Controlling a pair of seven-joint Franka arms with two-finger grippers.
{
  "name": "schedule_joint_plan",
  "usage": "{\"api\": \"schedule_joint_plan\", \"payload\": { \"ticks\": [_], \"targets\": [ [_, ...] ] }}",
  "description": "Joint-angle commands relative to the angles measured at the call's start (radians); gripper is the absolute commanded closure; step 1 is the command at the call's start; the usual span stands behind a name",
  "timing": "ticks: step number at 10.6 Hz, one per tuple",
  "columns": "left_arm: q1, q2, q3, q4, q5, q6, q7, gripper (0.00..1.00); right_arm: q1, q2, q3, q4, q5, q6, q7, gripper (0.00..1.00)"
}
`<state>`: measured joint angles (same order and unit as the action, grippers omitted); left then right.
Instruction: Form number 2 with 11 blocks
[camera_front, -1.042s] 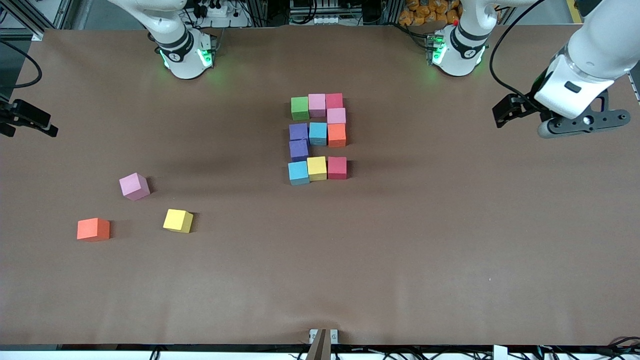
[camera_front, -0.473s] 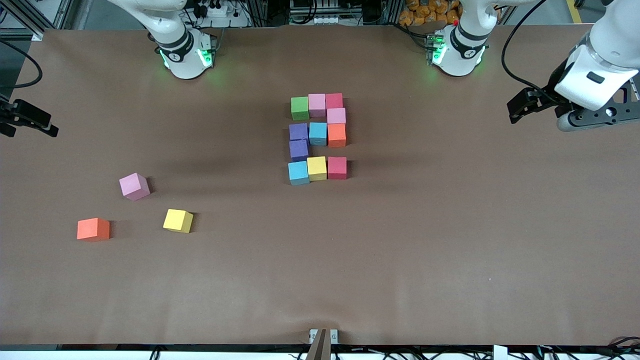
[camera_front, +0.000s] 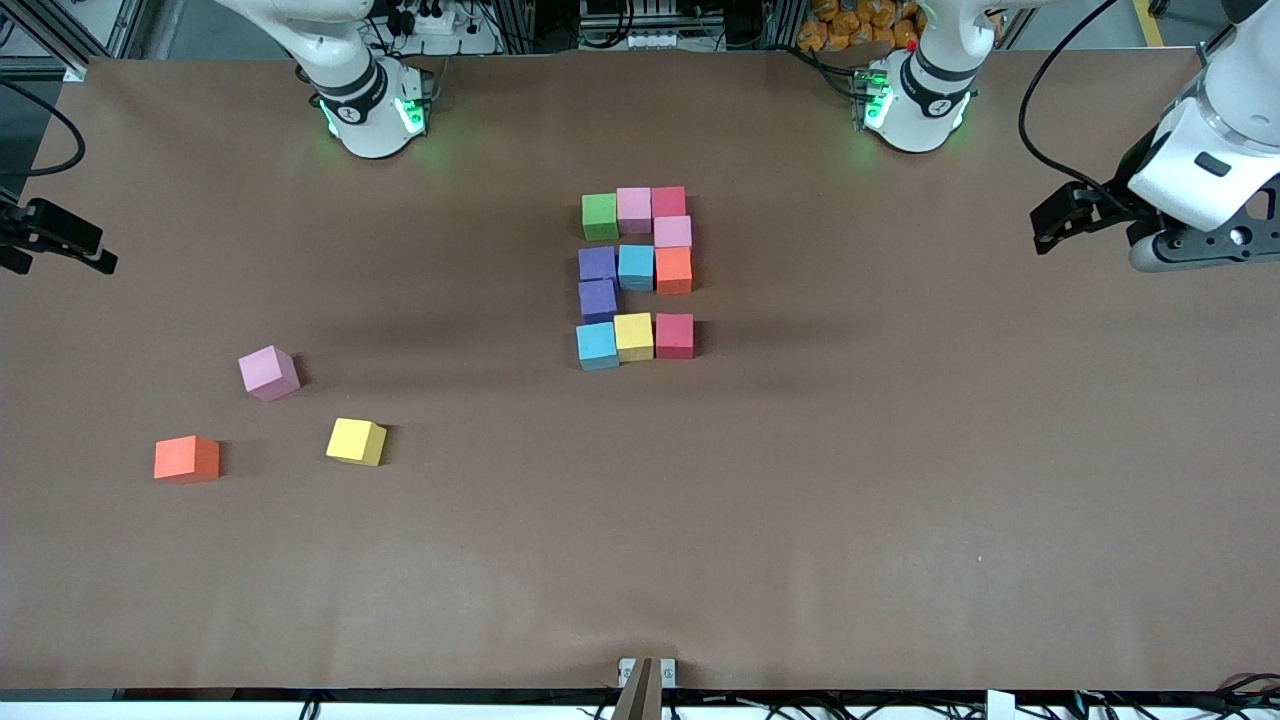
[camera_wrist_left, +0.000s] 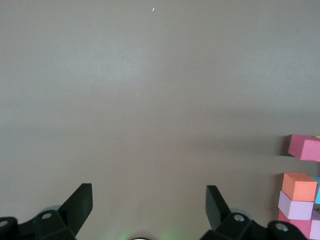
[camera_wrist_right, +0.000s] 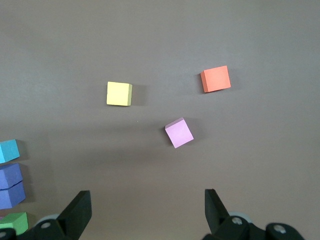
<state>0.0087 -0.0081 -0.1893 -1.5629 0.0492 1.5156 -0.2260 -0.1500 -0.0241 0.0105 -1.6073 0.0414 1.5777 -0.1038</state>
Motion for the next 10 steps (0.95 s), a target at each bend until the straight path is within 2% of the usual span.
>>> {"api": "schedule_joint_plan", "payload": {
  "ticks": [1, 10],
  "targets": [
    [0.004, 0.036, -0.012, 0.050, 0.024, -0.014, 0.016, 0.00, 0.009, 0.004, -0.009, 0.015, 0.014, -0.011, -0.011, 0.00],
    [-0.019, 0.031, -0.012, 0.052, 0.060, -0.014, 0.004, 0.00, 0.009, 0.004, -0.009, 0.015, 0.014, -0.011, -0.011, 0.00]
  ]
}}
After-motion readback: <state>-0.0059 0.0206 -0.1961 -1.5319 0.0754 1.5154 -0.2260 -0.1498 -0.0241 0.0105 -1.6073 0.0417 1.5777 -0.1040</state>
